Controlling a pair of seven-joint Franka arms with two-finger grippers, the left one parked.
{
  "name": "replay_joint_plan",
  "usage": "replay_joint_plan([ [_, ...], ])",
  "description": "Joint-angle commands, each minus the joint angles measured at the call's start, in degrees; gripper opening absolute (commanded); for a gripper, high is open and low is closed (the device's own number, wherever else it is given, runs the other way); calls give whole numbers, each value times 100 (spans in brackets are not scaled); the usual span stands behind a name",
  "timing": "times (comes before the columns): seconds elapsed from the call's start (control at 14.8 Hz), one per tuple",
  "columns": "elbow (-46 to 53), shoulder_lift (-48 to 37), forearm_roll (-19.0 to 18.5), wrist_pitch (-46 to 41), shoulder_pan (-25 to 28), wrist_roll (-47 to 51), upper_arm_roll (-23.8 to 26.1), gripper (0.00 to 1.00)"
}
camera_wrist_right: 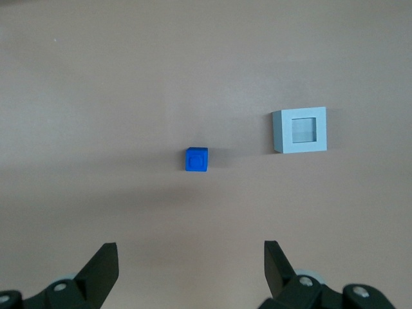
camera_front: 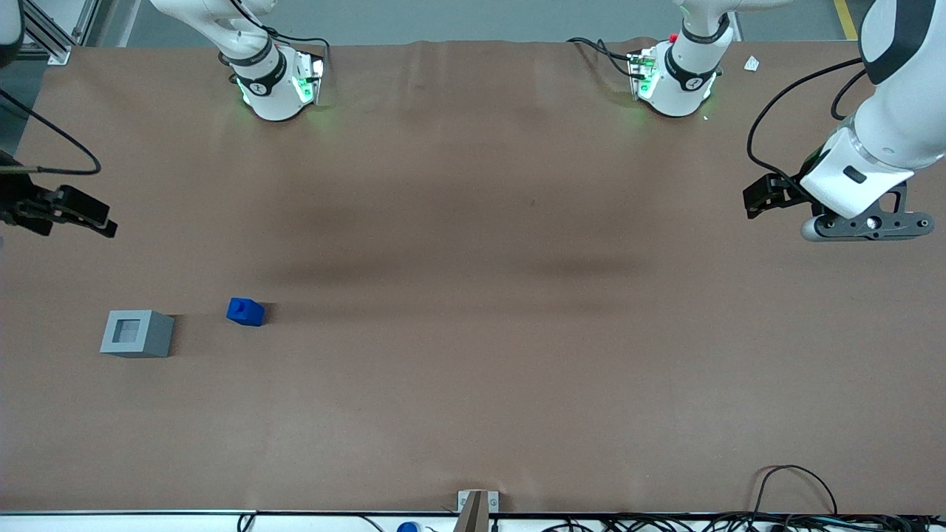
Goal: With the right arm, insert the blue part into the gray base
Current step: 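Move the open right gripper toward the small blue block, then lower the right gripper over the blue block and close on it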
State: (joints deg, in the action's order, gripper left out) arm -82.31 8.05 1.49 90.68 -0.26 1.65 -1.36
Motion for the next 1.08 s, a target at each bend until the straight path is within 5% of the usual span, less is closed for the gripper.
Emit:
replay_joint_plan([
  [0.0, -110, 284, 53, 292, -18, 82, 13, 100],
  [0.34, -188, 1022, 62, 485, -27, 90, 13, 100],
  [0.81, -1821, 1146, 88, 2882, 175, 459, 22, 100],
  [1.01, -2017, 1462, 88, 3157, 237, 468, 22, 100],
])
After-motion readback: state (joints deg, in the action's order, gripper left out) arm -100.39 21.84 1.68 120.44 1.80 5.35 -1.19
